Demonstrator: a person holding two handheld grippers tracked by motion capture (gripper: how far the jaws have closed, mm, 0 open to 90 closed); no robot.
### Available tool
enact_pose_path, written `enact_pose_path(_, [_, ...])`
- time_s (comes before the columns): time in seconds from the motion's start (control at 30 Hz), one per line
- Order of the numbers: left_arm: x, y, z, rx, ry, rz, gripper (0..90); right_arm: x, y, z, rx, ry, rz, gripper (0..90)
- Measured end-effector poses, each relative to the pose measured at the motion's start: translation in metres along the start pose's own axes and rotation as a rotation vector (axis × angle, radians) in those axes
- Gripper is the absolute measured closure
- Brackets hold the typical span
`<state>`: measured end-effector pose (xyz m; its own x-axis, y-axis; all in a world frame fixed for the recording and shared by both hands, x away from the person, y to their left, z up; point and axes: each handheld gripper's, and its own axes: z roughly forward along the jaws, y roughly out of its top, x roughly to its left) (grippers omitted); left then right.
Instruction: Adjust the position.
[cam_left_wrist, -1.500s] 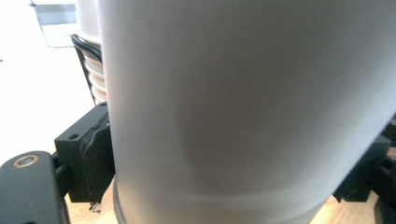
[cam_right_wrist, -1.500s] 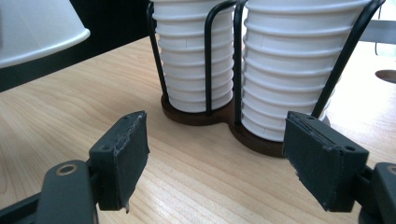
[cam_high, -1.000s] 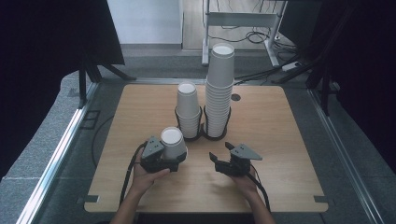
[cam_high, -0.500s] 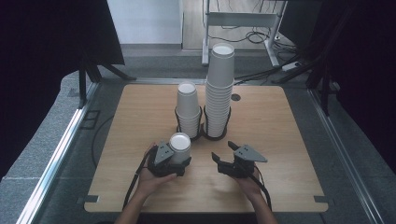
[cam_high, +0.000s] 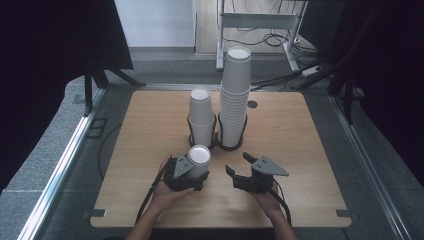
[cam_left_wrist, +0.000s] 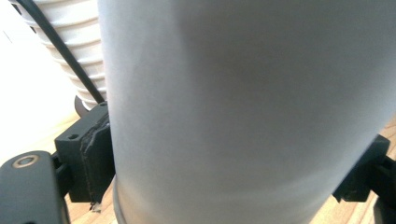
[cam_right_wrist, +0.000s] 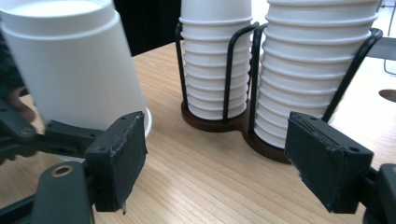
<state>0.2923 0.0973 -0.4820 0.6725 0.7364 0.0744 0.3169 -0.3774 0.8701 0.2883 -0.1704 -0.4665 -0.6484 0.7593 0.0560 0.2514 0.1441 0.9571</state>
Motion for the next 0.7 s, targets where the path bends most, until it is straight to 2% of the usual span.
enact_pose_path(0.17, [-0.005, 0.002, 0.005, 0.02, 0.019, 0.038, 12.5, 0.002, 0.003, -0.001, -0.009, 0.032, 0.014, 19.3])
enact_pose_path(0.33, [-0.014, 0.004, 0.011, 0.039, 0.013, 0.073, 12.5, 0.006, 0.004, -0.001, -0.02, 0.081, 0.016, 16.8])
enact_pose_path(0.53, [-0.022, 0.006, 0.018, 0.058, -0.01, 0.094, 12.5, 0.012, 0.006, 0.003, -0.027, 0.134, 0.031, 15.5])
enact_pose_path(0.6, [-0.024, 0.006, 0.02, 0.056, -0.031, 0.078, 12.5, 0.014, 0.006, 0.004, -0.026, 0.147, 0.026, 14.4])
enact_pose_path(0.7, [-0.026, 0.006, 0.021, 0.07, -0.033, 0.097, 12.5, 0.017, 0.006, 0.004, -0.029, 0.169, 0.029, 14.3])
